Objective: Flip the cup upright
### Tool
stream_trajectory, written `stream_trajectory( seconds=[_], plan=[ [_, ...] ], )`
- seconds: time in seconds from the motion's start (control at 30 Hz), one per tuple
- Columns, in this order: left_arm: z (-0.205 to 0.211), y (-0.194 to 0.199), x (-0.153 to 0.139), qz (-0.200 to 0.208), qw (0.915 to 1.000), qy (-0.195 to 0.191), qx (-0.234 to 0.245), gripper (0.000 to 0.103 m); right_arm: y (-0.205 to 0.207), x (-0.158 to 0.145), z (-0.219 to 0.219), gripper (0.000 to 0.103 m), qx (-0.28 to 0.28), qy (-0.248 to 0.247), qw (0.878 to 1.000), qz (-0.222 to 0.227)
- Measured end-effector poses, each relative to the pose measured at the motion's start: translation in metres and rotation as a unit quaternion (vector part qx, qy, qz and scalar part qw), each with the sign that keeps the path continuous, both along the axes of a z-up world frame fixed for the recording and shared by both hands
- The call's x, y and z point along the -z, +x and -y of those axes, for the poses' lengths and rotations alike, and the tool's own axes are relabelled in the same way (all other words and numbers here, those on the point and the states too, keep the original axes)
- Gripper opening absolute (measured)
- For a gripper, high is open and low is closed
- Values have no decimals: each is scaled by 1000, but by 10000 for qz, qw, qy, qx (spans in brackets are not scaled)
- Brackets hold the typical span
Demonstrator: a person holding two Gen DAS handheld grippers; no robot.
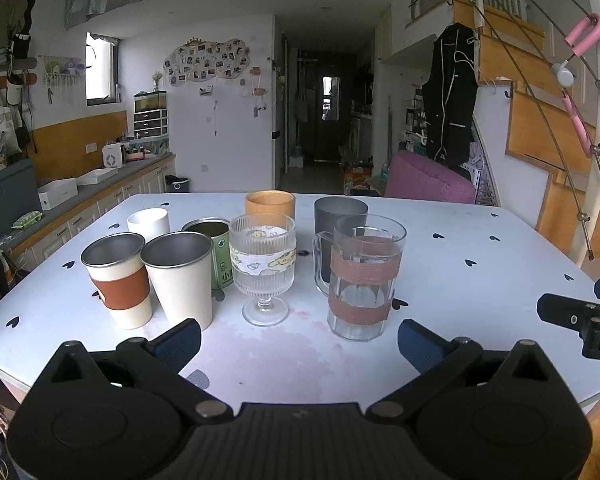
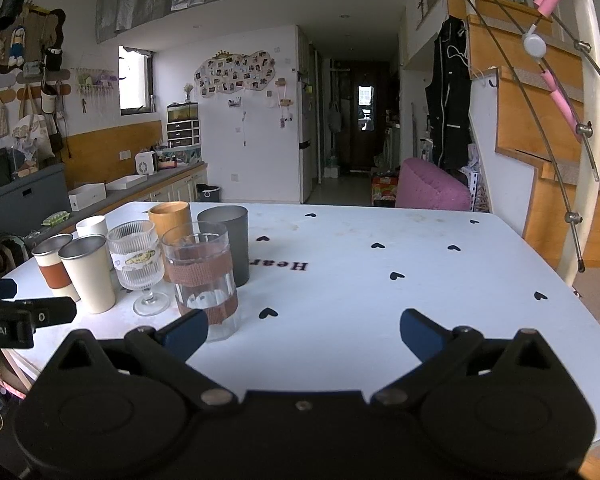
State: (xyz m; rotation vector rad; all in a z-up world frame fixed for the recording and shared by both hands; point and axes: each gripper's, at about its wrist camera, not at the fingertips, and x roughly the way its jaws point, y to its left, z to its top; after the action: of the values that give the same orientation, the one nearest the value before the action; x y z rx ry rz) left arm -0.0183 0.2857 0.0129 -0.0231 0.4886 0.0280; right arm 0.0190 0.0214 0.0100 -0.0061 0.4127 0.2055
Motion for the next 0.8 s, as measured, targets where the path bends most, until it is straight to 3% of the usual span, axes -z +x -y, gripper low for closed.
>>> stream_trajectory(
  seconds=[0.8],
  plan=[
    [2,0,1,-16,10000,-14,35,103,0,0,1,103,12,-27,10000,-9]
  ],
)
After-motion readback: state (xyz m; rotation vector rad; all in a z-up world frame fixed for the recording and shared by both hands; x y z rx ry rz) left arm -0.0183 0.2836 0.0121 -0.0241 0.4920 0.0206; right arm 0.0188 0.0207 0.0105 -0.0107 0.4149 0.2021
